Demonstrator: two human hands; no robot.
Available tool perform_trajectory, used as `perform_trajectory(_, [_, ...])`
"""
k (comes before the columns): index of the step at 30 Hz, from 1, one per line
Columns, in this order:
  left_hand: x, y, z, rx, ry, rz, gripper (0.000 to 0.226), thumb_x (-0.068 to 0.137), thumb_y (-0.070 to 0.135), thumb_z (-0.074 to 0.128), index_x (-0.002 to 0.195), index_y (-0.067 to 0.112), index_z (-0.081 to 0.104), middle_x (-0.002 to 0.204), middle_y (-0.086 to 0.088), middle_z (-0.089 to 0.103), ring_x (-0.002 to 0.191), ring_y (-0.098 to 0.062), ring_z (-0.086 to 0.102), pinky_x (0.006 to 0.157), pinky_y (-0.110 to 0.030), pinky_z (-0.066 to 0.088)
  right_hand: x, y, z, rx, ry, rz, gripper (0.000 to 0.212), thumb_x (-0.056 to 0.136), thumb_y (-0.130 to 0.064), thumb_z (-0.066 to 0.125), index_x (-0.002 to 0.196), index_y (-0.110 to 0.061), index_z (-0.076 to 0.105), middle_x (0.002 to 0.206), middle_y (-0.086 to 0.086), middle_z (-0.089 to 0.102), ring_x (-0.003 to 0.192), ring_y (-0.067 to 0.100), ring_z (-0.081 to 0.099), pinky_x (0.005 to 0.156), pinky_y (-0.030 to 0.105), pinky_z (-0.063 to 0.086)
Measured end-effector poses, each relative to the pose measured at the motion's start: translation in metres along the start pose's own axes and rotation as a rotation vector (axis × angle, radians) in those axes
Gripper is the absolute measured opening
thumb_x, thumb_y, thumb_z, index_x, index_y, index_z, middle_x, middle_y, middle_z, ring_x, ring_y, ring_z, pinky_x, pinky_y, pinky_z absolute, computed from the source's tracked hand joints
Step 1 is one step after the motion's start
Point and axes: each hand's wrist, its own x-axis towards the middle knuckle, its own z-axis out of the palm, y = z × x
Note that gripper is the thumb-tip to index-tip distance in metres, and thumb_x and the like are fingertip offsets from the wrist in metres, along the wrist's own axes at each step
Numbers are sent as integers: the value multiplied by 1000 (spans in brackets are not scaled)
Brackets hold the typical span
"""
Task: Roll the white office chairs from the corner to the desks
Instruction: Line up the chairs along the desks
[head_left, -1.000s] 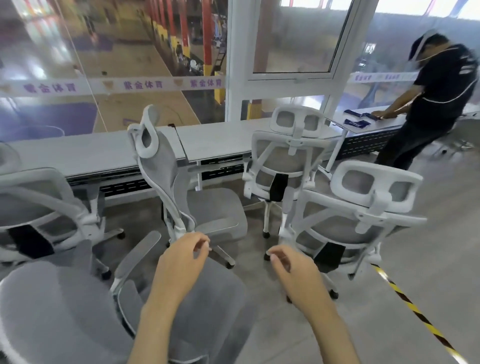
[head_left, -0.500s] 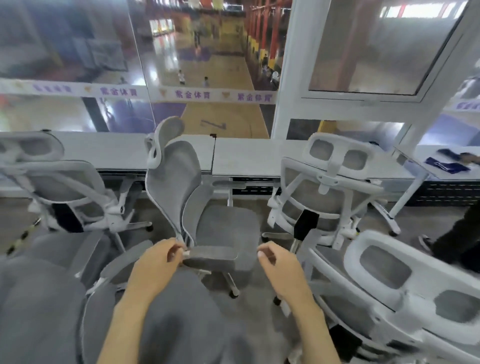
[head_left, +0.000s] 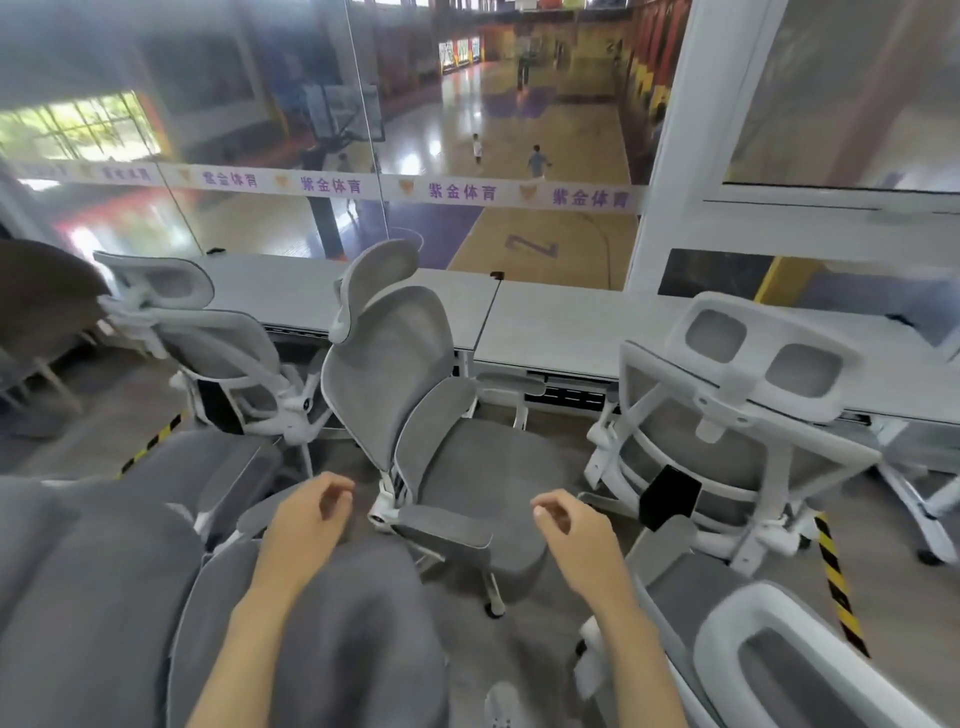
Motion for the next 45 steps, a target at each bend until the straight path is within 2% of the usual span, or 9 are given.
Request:
perform_trajectory(5, [63, 21, 10, -91, 114, -47, 14, 96, 23, 61, 101, 35, 65, 96, 7, 68, 89, -14, 65, 79, -31, 47, 53, 0, -8, 1, -23, -10, 10, 98, -38, 57, 96, -40, 66, 95, -17, 70, 91, -3, 62, 80, 23, 52])
perform_trajectory(10, [166, 43, 17, -148, 182, -21, 23, 97, 34, 59, 120, 32, 57, 111, 6, 63, 88, -19, 64, 83, -42, 53, 136, -15, 6, -44, -81, -46, 10, 99, -38, 56, 97, -42, 65, 96, -21, 69, 92, -5, 61, 79, 19, 48])
perform_trajectory(17, [346, 67, 2, -67, 318, 74, 55, 92, 32, 67, 141, 21, 46, 140, -8, 48, 128, -25, 47, 107, -43, 41, 250, -56, 48, -97, -193, -74, 10, 99, -37, 58, 99, -40, 67, 91, -22, 67, 87, -7, 60, 73, 14, 45])
perform_trajectory(24, [478, 59, 6, 123, -109, 21, 71, 95, 34, 59, 156, 36, 23, 150, -15, 40, 134, -38, 45, 111, -51, 40, 320, -76, 110, -135, -307, -121, 11, 97, -29, 60, 101, -32, 69, 91, -17, 70, 85, 2, 64, 76, 19, 49])
perform_trajectory(29, [483, 50, 11, 160, -91, -49, 65, 100, 24, 45, 158, 33, 19, 149, -21, 46, 125, -45, 51, 105, -46, 42, 344, -89, 138, -118, -399, -136, 17, 96, -25, 60, 96, -41, 65, 95, -19, 70, 82, -7, 63, 72, 7, 43])
perform_trajectory(34, [464, 59, 23, 223, -27, -90, 48, 99, 27, 43, 144, 21, 27, 129, -25, 54, 105, -48, 56, 81, -44, 42, 363, -121, 160, -4, -412, -102, 29, 94, -19, 56, 122, -28, 62, 93, -12, 66, 87, 5, 63, 86, 25, 50])
perform_trajectory(37, [455, 63, 25, 239, -15, -120, 47, 101, 25, 41, 144, 17, 26, 124, -25, 55, 107, -48, 55, 81, -45, 40, 371, -144, 177, 88, -466, -111, 53, 94, -23, 62, 143, -27, 44, 114, -2, 59, 94, 11, 59, 93, 34, 51])
perform_trajectory(41, [451, 58, 19, 245, -7, -157, 47, 102, 25, 40, 146, 14, 25, 130, -27, 53, 111, -48, 53, 80, -42, 37, 376, -165, 195, 117, -537, -172, 86, 93, -23, 68, 160, -25, 14, 148, -2, 40, 129, 15, 46, 112, 36, 41])
perform_trajectory(45, [436, 57, 11, 187, -33, -185, 48, 103, 27, 40, 146, 14, 23, 125, -26, 56, 107, -46, 57, 83, -45, 45, 376, -184, 211, 130, -595, -254, 90, 93, -25, 70, 160, -27, 10, 157, -10, 30, 140, 11, 35, 115, 35, 36])
